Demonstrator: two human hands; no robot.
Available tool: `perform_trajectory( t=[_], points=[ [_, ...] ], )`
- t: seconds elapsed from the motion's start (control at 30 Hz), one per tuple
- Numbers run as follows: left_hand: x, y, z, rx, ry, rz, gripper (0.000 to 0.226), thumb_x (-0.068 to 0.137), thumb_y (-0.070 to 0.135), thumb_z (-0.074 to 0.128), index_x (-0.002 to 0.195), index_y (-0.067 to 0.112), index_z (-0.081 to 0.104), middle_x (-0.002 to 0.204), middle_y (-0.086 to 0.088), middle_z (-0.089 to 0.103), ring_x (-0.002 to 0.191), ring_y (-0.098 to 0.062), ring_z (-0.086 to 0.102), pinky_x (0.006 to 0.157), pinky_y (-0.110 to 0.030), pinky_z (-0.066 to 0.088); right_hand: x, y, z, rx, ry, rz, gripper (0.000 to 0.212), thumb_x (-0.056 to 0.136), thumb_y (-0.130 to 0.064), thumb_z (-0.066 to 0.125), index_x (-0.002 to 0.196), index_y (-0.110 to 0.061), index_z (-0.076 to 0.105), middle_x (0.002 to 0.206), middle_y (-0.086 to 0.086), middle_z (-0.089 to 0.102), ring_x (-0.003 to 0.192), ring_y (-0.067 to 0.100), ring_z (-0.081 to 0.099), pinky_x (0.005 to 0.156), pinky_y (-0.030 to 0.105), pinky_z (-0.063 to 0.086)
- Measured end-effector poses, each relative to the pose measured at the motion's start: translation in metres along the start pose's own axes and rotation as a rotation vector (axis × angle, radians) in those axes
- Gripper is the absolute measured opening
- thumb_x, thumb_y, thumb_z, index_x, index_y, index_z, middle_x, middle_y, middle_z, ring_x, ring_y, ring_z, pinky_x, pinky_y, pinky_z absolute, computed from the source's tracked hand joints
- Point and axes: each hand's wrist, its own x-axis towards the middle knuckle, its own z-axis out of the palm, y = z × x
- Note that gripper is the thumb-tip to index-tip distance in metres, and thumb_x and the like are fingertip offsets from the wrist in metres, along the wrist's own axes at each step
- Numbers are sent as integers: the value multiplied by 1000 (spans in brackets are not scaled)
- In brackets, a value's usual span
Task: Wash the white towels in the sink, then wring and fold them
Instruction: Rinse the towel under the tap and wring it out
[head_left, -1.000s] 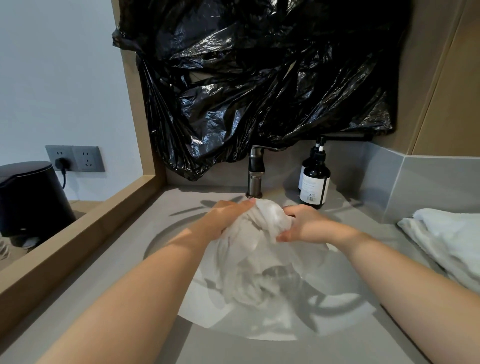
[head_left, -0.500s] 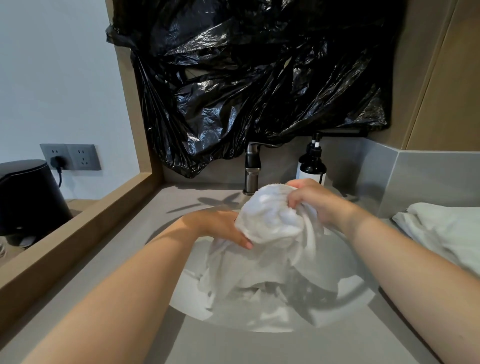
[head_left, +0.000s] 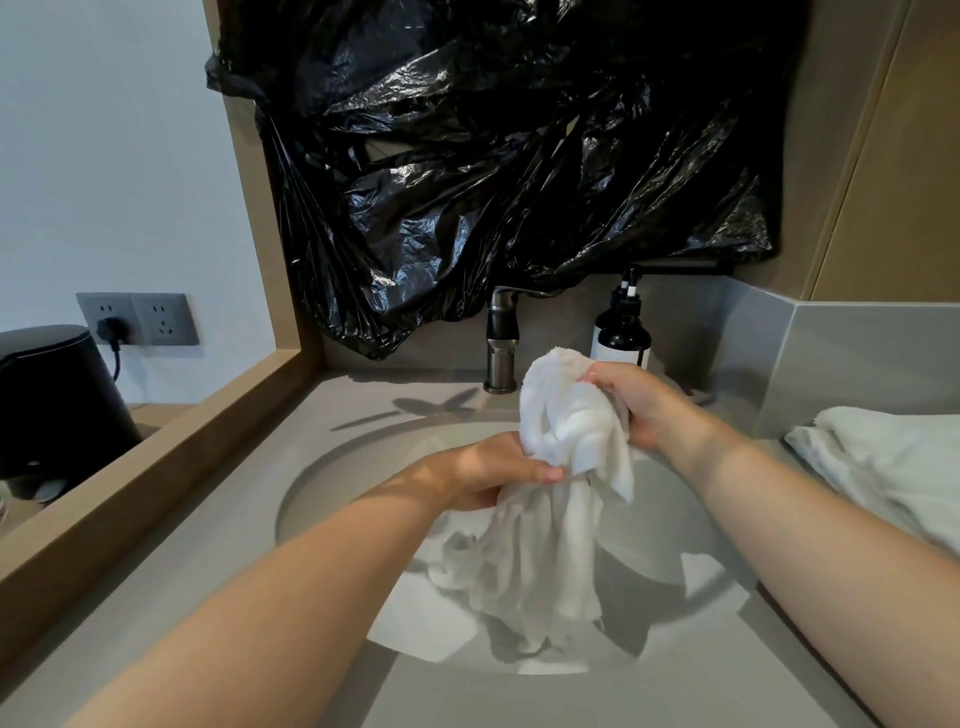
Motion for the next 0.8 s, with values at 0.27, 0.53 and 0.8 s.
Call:
perform_trajectory(
  t=[0.27, 0.53, 0.8],
  points=[
    [-2, 1, -6, -53, 41, -65, 64, 60, 29, 88, 117, 15, 63, 110, -5, 71, 105, -22, 67, 99, -41, 51, -9, -5, 11, 10, -20, -42, 23, 84, 6, 41, 85, -3, 63, 75, 9, 65, 74, 22, 62, 69, 32, 47],
    [-1, -8, -9, -67, 36, 75, 73, 68, 26, 84, 131, 8, 52, 118, -11, 65, 110, -25, 63, 96, -39, 52, -22, -7, 40, 482, 201, 90, 24, 88, 3, 38, 73, -1, 56, 50, 4, 59, 65, 19, 57, 60, 29, 45],
    [-10, -18, -17, -197, -236, -11, 98, 56, 42, 93, 135, 8, 45, 126, -11, 58, 117, -28, 56, 108, -44, 40, -23, -3, 46, 429, 172, 64, 25, 85, -2, 40, 63, -10, 49, 53, -1, 50, 53, 16, 54, 52, 22, 44]
  ],
)
